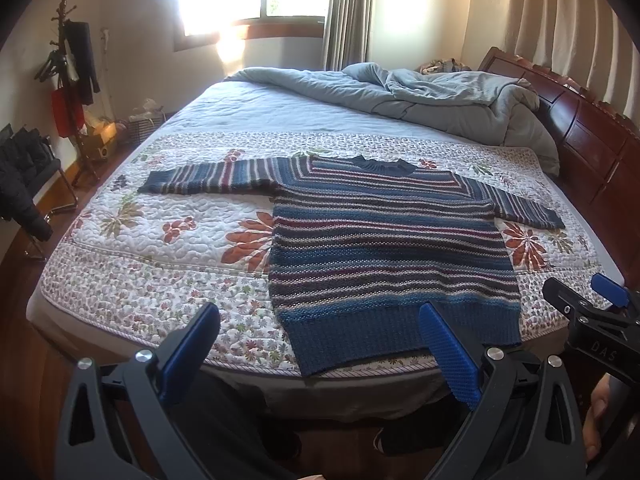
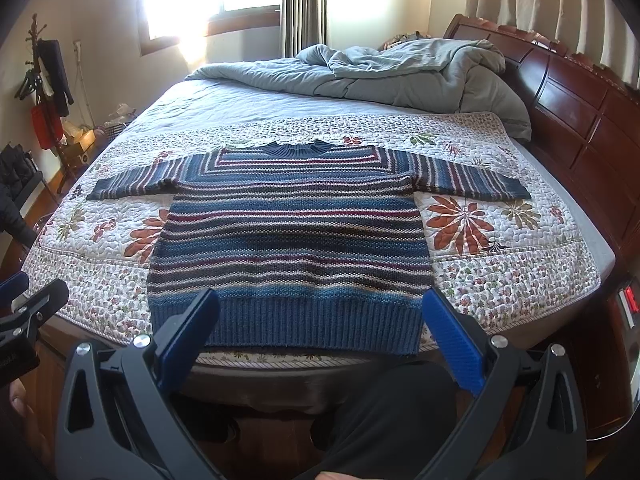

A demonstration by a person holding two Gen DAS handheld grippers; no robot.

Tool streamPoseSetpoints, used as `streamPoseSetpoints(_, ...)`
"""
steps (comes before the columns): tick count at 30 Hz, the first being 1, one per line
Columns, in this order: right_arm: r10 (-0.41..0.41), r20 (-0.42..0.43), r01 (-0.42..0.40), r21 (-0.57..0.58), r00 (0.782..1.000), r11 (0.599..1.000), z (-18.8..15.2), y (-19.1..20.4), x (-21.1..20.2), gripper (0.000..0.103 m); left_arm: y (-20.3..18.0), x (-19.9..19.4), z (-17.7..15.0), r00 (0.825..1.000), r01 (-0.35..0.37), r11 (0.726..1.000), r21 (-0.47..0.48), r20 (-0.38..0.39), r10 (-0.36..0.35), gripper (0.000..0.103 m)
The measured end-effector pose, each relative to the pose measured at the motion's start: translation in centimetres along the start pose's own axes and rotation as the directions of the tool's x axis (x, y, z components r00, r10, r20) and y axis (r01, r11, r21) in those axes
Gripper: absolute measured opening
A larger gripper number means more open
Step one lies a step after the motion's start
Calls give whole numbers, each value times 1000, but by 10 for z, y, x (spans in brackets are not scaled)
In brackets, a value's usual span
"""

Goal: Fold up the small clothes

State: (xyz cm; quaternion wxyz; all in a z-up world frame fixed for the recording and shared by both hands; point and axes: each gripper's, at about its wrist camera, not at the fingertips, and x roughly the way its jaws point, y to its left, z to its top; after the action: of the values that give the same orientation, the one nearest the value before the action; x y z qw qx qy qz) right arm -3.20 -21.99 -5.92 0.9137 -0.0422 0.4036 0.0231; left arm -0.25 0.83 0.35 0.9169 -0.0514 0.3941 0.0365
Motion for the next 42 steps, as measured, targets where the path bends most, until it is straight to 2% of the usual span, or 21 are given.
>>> streamPoseSetpoints(42, 0, -14, 0, 5, 1000, 1000, -9, 0, 6, 100, -2, 6, -3, 1000, -12, 1000, 7, -4, 12, 99)
